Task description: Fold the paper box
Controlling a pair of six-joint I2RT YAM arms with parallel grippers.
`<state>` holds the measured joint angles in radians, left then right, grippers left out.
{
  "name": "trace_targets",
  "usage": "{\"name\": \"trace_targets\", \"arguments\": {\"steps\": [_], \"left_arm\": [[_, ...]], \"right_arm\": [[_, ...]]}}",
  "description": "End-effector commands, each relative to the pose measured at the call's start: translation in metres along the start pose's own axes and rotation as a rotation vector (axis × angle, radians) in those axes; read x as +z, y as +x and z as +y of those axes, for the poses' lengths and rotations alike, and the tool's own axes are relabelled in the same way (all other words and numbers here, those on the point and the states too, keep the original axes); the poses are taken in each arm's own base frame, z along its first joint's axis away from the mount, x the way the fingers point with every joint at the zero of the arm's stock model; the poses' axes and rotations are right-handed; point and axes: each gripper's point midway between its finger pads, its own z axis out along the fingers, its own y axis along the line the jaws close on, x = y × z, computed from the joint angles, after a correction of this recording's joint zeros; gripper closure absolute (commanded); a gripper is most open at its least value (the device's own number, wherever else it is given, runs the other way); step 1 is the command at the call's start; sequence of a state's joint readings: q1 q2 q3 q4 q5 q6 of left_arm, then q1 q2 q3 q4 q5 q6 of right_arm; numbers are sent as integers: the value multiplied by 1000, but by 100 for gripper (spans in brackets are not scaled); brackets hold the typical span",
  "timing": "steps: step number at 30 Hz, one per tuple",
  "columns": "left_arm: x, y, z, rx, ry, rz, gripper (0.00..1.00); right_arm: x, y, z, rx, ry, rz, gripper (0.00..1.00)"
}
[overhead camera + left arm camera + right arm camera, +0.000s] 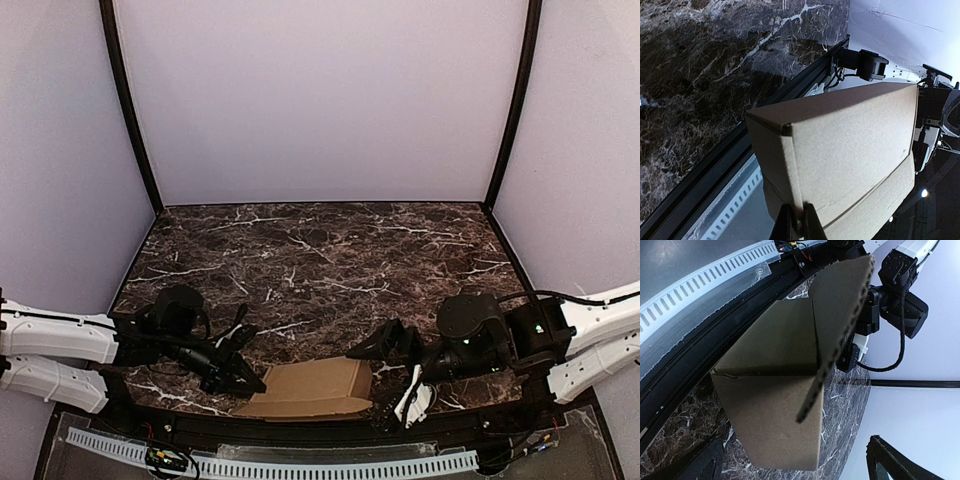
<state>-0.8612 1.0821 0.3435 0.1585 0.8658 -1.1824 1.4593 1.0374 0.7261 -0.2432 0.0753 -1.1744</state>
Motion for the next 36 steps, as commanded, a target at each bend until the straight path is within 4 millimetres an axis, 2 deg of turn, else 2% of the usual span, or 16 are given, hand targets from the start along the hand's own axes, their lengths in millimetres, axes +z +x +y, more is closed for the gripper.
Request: {"name": "trace_targets", "arguments": {"steps": [1,6,11,14,22,25,27,28,31,34,35,36], "left_arm": [[-4,4,-7,29,3,15,99],[-4,5,-7,33,4,18,99],[-5,6,-9,42,7,23,99],[-5,6,-10,46,9,24,99],[-5,6,-10,48,7,25,99],[-5,5,-10,47,9,25,99],[-5,3,-14,54,15,18,91],[-6,3,-17,65,21,10,80],[-12,-10,-29,112,20,-63,62],[-30,-25,-40,170,-23,-164,46],[-40,-38,-40,174,-49,-230,40],[-49,-42,-47,214,-66,-260,39]], "right_arm": [[7,-17,2,-24,15,-53,1],[15,-24,5,-13,16,-71,3],[23,-25,7,5,6,-69,13],[25,-26,7,13,4,-69,22],[22,-24,4,37,12,-53,60],[21,-24,3,57,22,-47,72],[20,-22,2,74,29,-42,77],[20,-22,2,86,35,-40,78],[17,-18,2,141,63,-34,79],[12,-12,1,211,114,-29,79],[11,-10,-1,234,140,-33,80],[9,-9,-4,265,163,-37,80]]}}
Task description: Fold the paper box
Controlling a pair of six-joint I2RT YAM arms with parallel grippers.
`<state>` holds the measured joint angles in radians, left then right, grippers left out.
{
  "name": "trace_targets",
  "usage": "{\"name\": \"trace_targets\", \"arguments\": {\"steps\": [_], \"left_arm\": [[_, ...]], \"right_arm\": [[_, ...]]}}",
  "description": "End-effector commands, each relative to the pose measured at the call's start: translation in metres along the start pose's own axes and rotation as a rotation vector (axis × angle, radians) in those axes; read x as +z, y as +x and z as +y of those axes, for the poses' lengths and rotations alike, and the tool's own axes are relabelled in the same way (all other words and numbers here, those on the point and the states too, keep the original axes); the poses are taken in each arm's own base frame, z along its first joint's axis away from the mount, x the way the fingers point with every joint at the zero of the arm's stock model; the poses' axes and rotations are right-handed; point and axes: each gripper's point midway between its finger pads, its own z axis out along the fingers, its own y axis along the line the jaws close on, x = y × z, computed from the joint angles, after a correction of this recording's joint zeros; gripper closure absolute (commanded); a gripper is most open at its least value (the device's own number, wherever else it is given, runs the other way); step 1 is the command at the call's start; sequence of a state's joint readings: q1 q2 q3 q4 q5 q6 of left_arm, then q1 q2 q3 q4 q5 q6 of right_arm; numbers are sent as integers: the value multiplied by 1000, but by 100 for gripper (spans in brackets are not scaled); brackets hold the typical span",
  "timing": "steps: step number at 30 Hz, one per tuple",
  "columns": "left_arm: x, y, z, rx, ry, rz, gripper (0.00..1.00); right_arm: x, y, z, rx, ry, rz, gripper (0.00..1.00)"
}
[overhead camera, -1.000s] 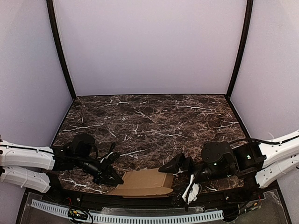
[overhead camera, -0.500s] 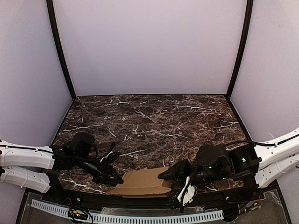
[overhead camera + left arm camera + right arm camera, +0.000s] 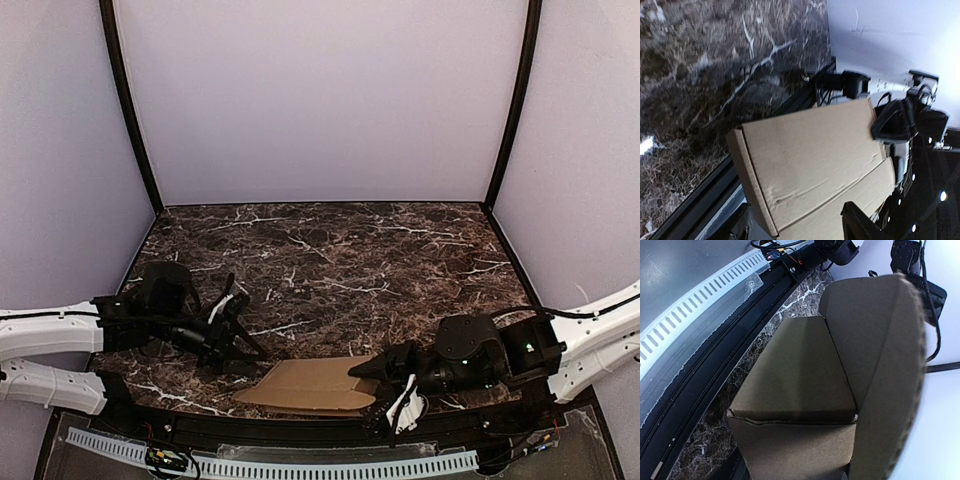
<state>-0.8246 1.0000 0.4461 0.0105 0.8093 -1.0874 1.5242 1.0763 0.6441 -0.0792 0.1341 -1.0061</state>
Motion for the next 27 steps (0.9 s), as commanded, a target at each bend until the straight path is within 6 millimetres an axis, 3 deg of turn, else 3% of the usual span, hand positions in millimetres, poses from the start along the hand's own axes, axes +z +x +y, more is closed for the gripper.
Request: {"name": "trace_targets", "arguments": {"steps": [1,10,11,14,19,27], "left_arm": [[-36,-43,-13,119,-100,-222,36],[-85,-104,-55,433,-372,-436,29],[-87,-105,-50,450,-423,-423,29],[-98,-116,-63,514,-480,-451,29],[-91,-130,-78,551,-444,-457,30],[-73,-140,-74,565,-432,-406,31]], "right_arm": [[-7,0,-20,163,143,-34,80],[-1,22,-48,581,245,-140,82],[1,28,-48,614,249,-148,82],[6,37,-49,690,265,-184,83],[17,55,-50,805,299,-246,83],[42,79,-37,899,311,-279,83]]}}
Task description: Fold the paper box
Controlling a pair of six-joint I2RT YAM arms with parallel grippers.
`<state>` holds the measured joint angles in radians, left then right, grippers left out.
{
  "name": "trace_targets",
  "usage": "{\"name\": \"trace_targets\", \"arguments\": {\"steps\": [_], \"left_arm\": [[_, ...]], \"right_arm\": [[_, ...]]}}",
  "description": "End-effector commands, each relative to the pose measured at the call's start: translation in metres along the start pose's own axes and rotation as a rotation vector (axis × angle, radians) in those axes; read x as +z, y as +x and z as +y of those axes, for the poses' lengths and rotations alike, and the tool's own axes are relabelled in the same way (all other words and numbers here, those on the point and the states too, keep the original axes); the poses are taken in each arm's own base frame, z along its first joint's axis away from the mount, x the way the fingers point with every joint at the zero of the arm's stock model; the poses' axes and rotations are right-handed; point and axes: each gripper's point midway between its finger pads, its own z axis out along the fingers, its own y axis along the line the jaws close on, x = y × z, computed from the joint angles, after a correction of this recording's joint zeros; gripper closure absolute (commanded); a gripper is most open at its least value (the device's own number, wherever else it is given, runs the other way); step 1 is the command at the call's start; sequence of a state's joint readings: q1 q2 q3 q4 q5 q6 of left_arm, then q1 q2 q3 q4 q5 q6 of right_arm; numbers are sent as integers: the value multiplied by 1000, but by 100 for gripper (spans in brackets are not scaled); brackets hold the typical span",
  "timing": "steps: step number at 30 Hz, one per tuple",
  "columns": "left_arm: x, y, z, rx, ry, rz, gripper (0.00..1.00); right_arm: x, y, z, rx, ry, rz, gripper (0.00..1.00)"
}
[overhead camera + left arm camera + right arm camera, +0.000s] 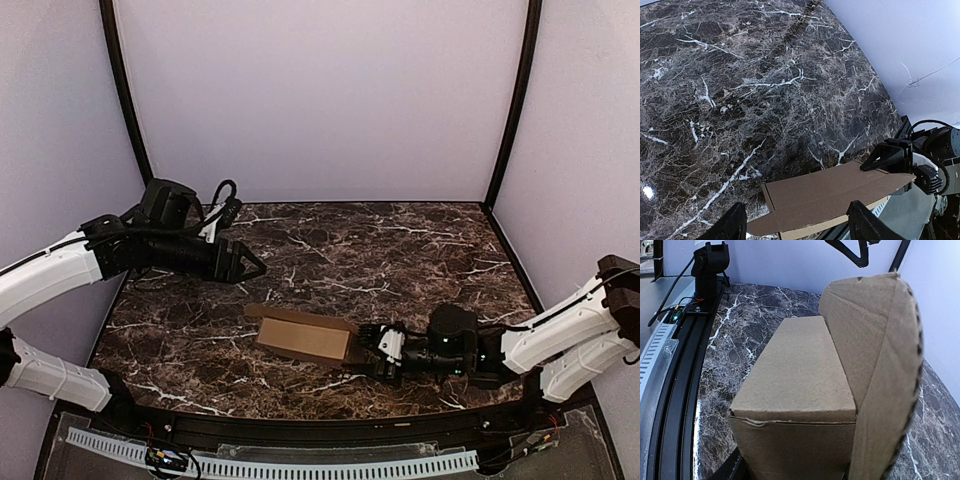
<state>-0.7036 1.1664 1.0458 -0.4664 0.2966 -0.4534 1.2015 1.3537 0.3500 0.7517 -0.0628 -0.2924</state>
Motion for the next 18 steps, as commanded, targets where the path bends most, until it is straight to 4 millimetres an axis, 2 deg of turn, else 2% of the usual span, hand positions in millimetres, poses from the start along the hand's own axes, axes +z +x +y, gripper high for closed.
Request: {"name": "trace_targets", "arguments": {"steps": [1,9,14,18], "left_arm": [[6,-4,-5,41,30,18,31],[23,-5,-6,120,48,50,32],[26,0,-8,165,65,62,32],[27,1,-8,168,64,69,32]], "right_arm": [[7,-17,-7,82,6,-142,83],[19,14,-4,160,-46,-111,82],[21,33,-5,183,-89,-65,79],[22,49,-7,182,-94,-30,71]]}}
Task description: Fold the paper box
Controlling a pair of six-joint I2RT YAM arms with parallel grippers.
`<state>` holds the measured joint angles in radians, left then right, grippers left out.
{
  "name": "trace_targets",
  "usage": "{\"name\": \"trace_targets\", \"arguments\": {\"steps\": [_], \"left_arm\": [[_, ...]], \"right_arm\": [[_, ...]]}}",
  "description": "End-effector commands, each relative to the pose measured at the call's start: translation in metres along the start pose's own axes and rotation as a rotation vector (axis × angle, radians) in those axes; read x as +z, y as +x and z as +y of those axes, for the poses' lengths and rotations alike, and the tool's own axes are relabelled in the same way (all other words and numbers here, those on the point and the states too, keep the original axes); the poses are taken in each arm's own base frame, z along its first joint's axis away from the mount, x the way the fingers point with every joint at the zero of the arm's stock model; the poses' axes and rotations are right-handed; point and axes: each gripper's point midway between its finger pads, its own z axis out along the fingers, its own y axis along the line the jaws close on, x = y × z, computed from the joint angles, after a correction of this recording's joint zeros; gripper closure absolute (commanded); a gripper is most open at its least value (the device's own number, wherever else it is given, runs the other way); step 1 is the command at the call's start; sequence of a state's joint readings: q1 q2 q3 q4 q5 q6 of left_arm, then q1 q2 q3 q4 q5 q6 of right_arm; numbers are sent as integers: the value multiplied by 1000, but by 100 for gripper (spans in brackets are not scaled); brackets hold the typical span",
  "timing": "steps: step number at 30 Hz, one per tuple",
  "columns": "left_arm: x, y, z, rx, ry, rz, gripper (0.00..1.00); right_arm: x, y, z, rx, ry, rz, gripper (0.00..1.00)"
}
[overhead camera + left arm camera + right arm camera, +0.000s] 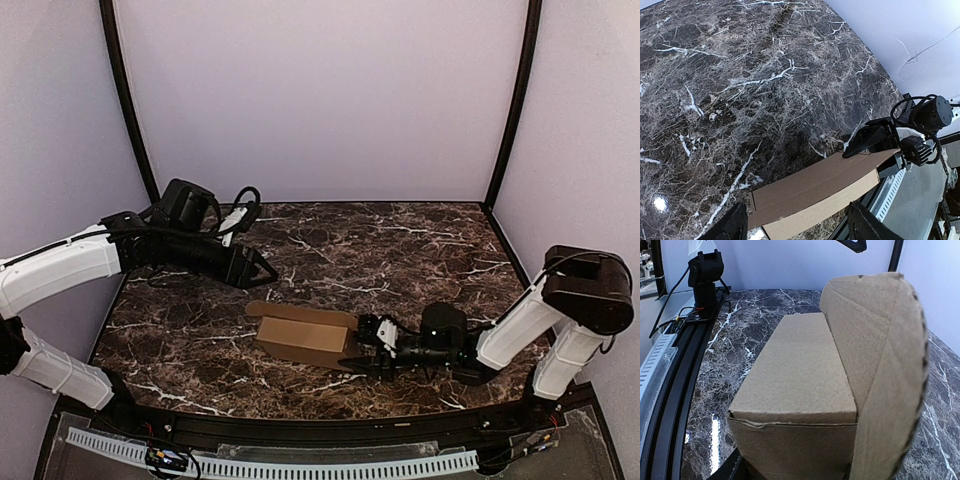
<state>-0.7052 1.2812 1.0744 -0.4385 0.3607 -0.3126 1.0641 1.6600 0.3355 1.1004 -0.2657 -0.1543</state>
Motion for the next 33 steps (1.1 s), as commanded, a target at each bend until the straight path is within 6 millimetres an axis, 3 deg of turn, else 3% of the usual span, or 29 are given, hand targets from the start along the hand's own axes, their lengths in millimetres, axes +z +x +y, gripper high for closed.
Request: {"name": "trace_targets", "arguments": {"steps": [1,7,14,27,30,33], "left_arm": [[-1,-2,-6,46,21,-5,32],[3,6,-2,42,14,12,33],[4,14,1,31,1,23,33],[4,22,5,25,-11,33,33],[4,21,4,27,-9,33,33],[4,20,4,31,-9,29,33]], "right_arm": [[0,19,1,6,-29,34,70],[3,38,-2,-21,-24,86,49],[6,44,-5,-35,-13,96,29],[8,38,-9,-33,3,66,13],[8,36,-10,-39,6,63,13],[9,34,-11,-48,5,59,19]]}}
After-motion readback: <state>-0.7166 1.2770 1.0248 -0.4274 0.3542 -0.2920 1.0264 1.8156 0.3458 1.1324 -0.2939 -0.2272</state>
